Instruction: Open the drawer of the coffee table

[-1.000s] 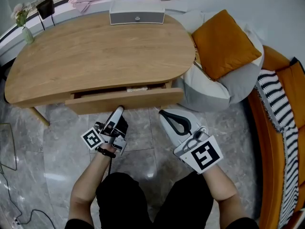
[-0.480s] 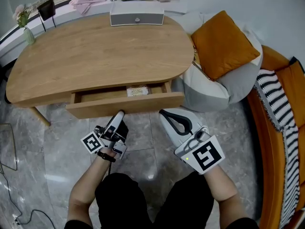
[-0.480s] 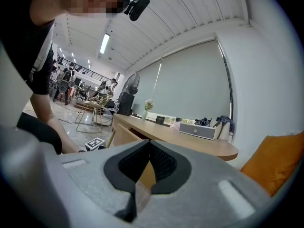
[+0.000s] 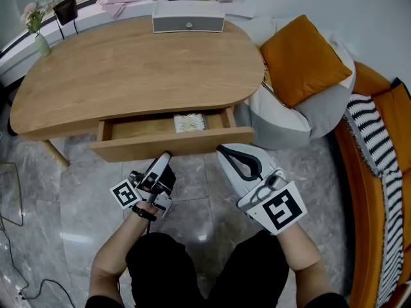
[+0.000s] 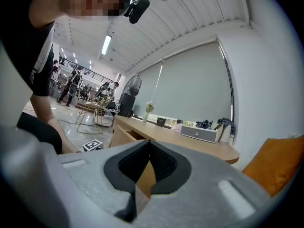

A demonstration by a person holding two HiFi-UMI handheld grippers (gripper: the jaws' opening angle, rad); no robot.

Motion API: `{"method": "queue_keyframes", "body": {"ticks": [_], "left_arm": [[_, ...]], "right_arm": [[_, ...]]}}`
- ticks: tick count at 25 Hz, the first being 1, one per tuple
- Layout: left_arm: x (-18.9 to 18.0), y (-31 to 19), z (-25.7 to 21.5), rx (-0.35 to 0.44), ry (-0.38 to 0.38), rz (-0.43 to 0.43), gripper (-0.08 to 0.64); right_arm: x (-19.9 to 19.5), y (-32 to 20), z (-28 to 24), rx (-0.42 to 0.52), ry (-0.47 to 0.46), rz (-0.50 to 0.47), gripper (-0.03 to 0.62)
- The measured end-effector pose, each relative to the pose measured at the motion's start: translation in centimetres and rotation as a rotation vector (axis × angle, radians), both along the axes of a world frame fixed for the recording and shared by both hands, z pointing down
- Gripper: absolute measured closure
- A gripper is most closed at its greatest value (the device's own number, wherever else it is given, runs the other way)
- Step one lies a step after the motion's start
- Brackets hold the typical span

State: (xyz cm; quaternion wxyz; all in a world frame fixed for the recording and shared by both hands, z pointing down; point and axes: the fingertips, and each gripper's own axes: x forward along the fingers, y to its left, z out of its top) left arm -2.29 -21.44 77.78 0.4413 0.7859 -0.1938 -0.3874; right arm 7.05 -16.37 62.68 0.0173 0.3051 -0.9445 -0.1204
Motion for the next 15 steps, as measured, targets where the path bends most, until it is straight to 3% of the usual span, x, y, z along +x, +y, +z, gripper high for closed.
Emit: {"method": "queue_keyframes", "body": {"ticks": [15], "left_arm": [[0.3,1.7,-0.1,0.023,-0.016,0.048,0.370]], "right_arm": [[-1.2,0.3,-0.3,0.008,-0.004,-0.018,0.592]]}}
